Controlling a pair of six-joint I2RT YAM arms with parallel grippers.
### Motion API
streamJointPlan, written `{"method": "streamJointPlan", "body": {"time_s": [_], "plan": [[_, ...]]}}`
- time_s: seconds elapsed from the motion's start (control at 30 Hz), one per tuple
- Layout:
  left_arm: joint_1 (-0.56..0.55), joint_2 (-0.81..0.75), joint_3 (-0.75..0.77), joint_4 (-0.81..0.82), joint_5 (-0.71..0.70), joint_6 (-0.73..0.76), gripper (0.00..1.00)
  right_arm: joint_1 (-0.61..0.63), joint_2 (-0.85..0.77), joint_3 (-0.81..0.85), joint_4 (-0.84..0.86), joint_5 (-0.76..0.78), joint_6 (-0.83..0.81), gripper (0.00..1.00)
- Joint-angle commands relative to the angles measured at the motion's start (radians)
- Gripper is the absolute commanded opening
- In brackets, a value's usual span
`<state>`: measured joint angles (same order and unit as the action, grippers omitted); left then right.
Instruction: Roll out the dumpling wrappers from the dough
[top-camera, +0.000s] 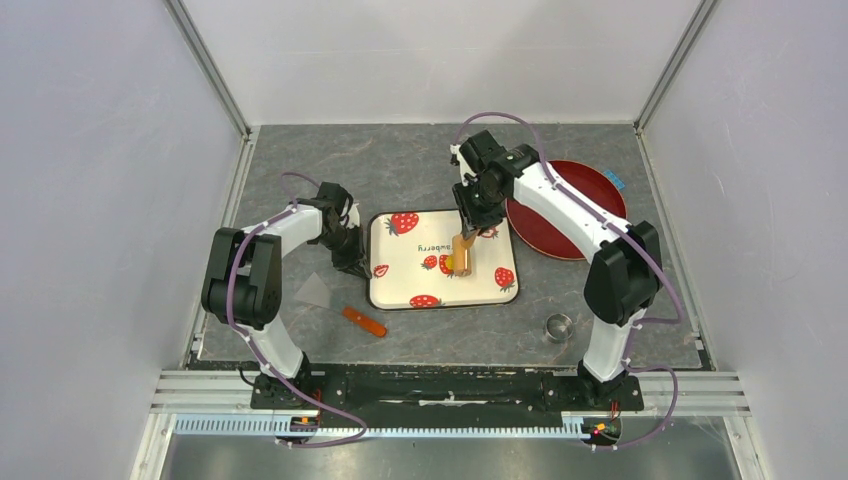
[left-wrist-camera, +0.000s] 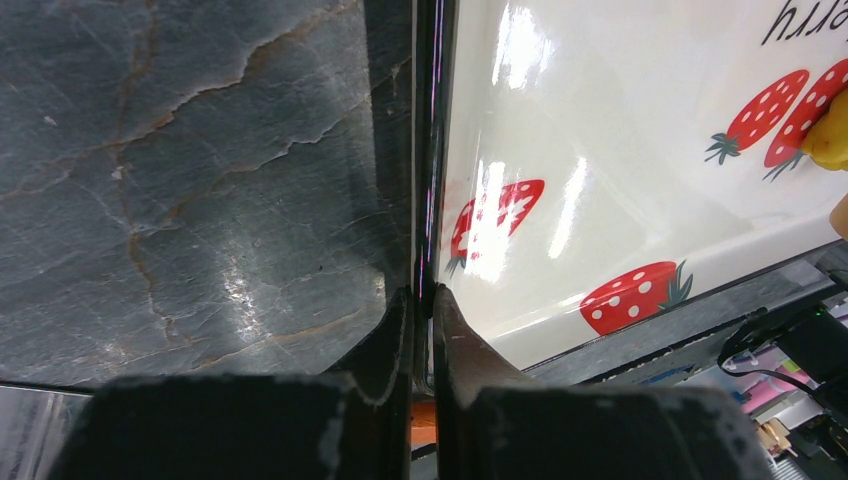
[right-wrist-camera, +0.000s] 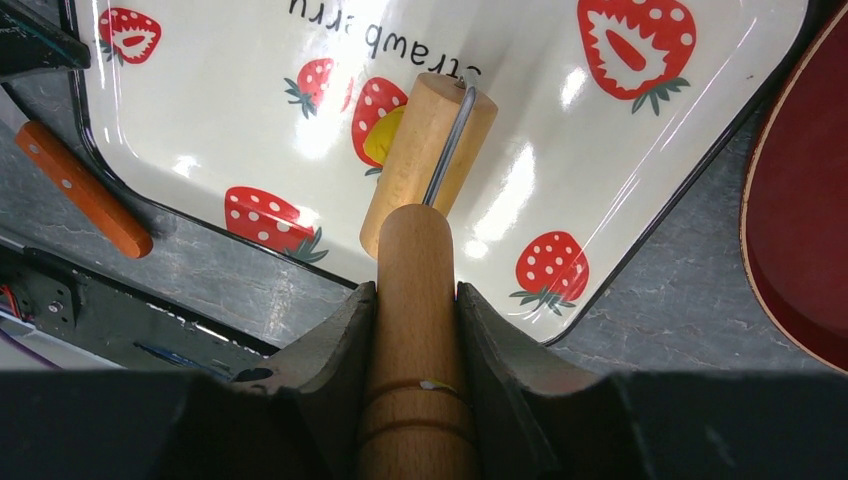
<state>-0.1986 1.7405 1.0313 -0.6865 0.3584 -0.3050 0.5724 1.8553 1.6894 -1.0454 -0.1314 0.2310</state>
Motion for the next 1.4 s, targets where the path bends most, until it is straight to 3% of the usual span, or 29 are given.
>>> {"method": "streamJointPlan", "body": {"time_s": [0.0, 1.37], "plan": [[-0.004, 0.024, 0.009, 0.002, -0.006, 0.025, 0.02, 0.012, -0.017, -0.053, 0.042, -0.004, -0.01, 0.0], [-0.01, 0.041, 0.01, 0.005, 0.004, 0.023, 0.02, 0.103, 0.005, -0.108, 0.114, -0.014, 0.02, 0.0]]}}
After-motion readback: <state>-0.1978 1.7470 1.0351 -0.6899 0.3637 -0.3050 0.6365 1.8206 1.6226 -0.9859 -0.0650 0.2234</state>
